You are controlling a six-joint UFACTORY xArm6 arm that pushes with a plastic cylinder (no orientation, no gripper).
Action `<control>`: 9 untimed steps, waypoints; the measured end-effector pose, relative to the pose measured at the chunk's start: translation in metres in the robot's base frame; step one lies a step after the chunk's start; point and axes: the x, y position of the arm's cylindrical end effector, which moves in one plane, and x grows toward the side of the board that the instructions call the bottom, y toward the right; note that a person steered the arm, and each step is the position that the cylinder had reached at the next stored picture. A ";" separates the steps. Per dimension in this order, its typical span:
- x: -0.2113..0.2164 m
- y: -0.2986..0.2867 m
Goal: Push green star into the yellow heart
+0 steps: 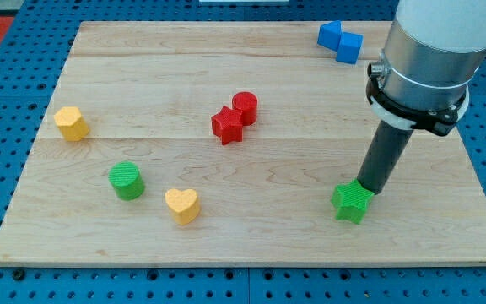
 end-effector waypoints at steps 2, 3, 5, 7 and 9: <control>0.028 -0.021; 0.038 -0.058; 0.042 -0.091; 0.040 -0.199; 0.033 -0.259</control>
